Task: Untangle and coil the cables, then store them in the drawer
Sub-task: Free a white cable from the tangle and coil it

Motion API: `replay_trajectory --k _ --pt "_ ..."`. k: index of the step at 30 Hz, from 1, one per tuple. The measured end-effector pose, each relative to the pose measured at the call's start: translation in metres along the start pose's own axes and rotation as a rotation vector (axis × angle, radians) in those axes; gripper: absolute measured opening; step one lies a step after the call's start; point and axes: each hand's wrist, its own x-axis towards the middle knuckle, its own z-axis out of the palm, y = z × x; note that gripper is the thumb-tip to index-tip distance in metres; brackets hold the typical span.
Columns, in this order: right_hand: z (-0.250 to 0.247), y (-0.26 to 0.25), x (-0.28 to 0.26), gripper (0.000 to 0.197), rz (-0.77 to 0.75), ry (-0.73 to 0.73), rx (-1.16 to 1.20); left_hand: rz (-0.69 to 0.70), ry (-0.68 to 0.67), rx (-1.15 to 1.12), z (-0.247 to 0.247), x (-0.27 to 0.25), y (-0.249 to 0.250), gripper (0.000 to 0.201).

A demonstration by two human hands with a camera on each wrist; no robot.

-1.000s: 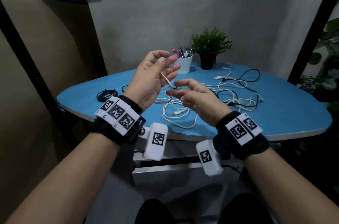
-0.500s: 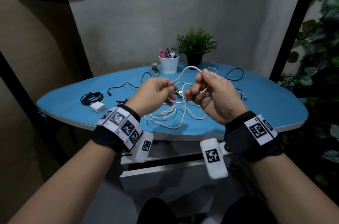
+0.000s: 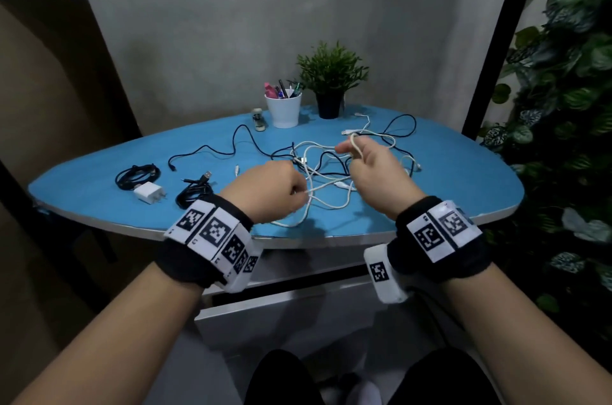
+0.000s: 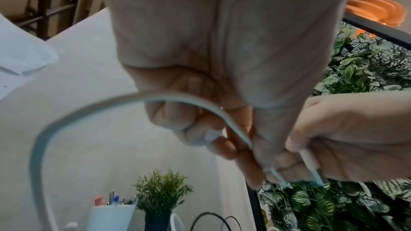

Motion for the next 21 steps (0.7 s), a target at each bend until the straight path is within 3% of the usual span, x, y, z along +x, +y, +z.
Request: replay_trajectory --k 2,5,8,12,14,18,21 --pt "-0.001 -0.001 -0.002 0.031 0.006 -0.099 -0.14 0.016 0.076 0.038 -0.009 0.003 -0.002 0.024" --pt "0.001 0.001 -0.002 0.02 0.01 -0.198 -0.144 0.028 0.219 0.003 -0.015 0.012 -0.003 0.026" --pt "0.002 0.002 -0.002 0.04 -0.042 -0.229 -0.14 0.049 0.41 -0.138 -0.012 0.023 -0.004 0.027" --pt "0.002 0.007 -0.003 0.042 -0.004 -0.285 0.044 -0.014 0.568 -0.254 -0.007 0.037 -0.01 0.023" --pt "0.001 0.006 -0.003 0.044 0.038 -0.233 0.303 -0.061 0.528 -0.247 -0.001 0.042 -0.015 0.025" --pt "-0.005 -0.002 0.006 0.04 0.1 -0.119 0.702 -0.118 0.286 -0.112 0.017 0.042 -0.009 0.022" --pt "-0.005 -0.006 0.011 0.035 0.105 -0.073 0.968 -0.128 0.152 -0.186 0.033 0.037 0.002 0.015"
